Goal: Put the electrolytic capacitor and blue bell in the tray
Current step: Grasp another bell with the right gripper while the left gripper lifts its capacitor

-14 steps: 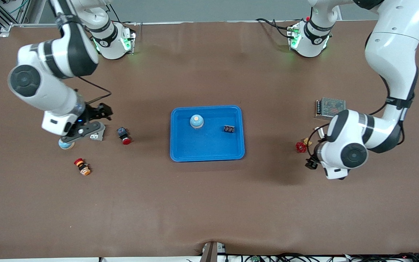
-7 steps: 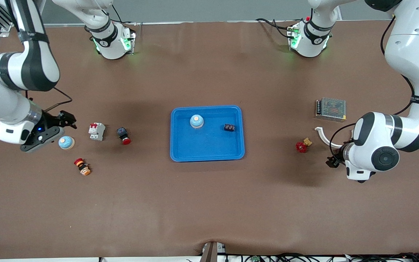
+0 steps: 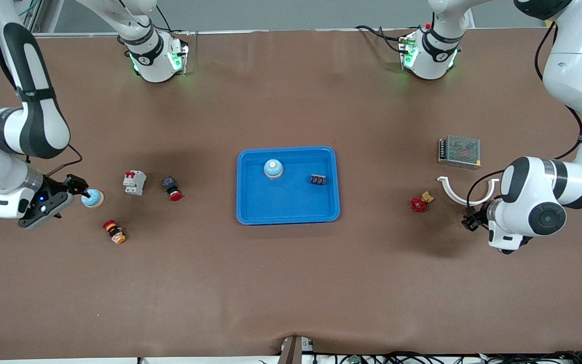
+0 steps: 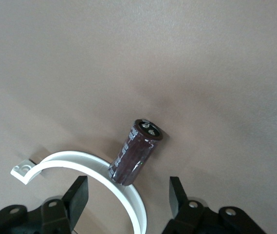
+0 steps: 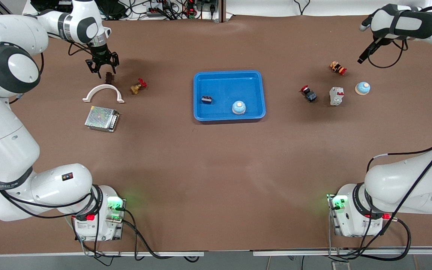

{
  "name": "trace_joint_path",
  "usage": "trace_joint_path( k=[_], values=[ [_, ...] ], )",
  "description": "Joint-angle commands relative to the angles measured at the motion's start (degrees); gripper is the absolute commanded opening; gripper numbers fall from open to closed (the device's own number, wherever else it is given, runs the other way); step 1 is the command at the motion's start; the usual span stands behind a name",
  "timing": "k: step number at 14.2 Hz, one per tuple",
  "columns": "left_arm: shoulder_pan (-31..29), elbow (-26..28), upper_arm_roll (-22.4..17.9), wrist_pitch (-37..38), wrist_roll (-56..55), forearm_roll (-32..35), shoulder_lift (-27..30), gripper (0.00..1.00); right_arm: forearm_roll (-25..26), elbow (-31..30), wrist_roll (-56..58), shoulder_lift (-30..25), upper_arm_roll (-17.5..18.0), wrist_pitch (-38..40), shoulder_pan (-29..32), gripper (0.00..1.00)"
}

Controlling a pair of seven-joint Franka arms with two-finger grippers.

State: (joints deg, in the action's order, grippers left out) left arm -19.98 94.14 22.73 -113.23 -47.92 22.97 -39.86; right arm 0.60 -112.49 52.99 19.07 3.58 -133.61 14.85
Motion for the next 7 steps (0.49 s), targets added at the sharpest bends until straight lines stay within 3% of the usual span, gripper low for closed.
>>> trace_joint_path(
  k=[1,7],
  values=[
    [-0.32,1.83,0.39,-2.42,0.55,1.37,0.31,0.65,0.63,0.61,6.75,3.77,1.17,-3.93,4.04,1.00],
    [-0.76,2.80,0.38,-3.75,0.72,4.97,0.05,0.62,0.54,0.17,9.76,7.82,1.17,-5.52,6.86,1.00]
  ],
)
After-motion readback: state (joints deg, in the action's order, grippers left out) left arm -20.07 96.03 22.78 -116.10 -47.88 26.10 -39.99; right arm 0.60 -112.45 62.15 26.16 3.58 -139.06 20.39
